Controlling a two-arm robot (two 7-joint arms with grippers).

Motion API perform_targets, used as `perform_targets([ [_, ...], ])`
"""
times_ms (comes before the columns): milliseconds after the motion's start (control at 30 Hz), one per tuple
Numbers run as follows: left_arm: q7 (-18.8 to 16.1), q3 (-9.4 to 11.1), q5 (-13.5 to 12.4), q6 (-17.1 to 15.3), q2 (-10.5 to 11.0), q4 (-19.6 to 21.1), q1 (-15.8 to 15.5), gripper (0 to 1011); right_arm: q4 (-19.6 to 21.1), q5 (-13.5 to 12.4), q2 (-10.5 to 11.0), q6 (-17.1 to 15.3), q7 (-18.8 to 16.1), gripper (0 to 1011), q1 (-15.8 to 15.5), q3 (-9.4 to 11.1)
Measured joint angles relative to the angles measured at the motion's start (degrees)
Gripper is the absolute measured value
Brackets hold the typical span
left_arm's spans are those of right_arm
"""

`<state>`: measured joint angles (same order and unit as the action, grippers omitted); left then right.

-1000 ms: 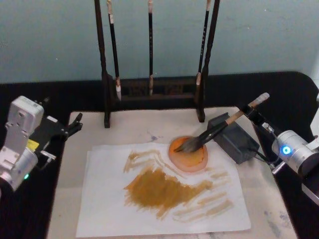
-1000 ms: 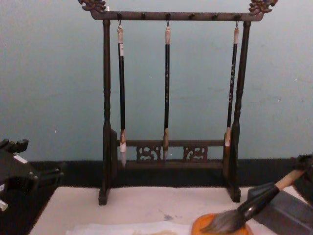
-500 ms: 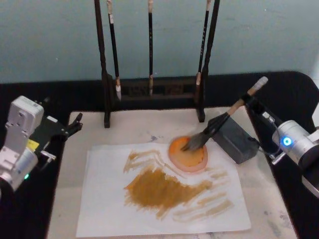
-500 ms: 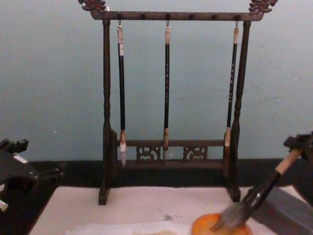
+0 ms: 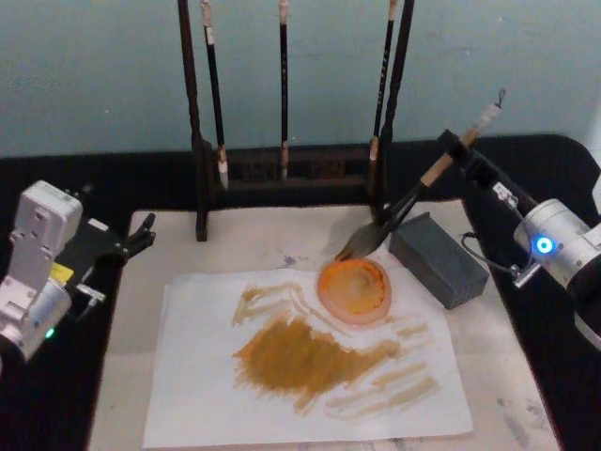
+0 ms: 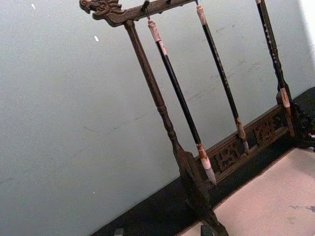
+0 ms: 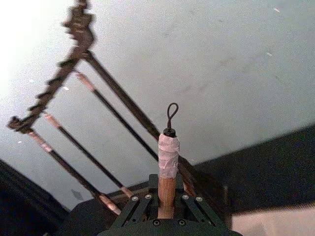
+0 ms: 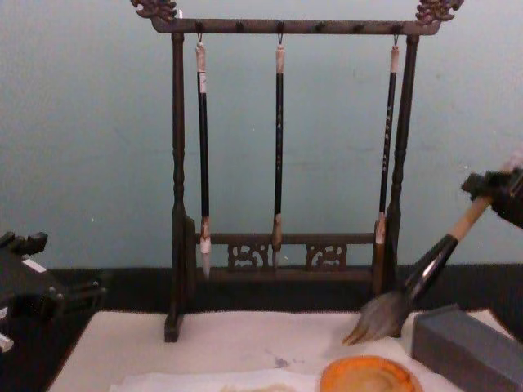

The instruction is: Pick up the brush from the inkstone, write on the paper, then place the brush back to its original position.

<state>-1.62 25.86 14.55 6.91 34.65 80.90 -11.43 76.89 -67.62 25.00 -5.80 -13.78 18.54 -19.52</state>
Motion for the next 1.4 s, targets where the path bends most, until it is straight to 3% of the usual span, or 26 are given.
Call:
perform_targets([
  [200,0.00,0.00,0.00,0.00,0.00,0.00,0.00,1009,2.77,2.59,1.66,1.37,-2.82,176,0.00,-0.71],
  [467,0.00,0.00,0.00,0.00,0.00,0.00,0.00,1010,6.38,8.26,4.50,4.20,-7.78,176,-0.58,-1.79],
  [800,0.00,0.00,0.00,0.00,0.00,0.00,0.00,1010,12.37,13.98,8.46,7.55,-13.51,176,-4.73,-1.92],
  [1200,0.00,0.00,0.00,0.00,0.00,0.00,0.00,1010,16.59,16.02,12.19,9.67,-21.30,176,-9.57,-0.93],
  [1400,0.00,0.00,0.00,0.00,0.00,0.00,0.00,1010,17.67,16.62,13.63,10.03,-24.82,176,-10.54,-1.05],
])
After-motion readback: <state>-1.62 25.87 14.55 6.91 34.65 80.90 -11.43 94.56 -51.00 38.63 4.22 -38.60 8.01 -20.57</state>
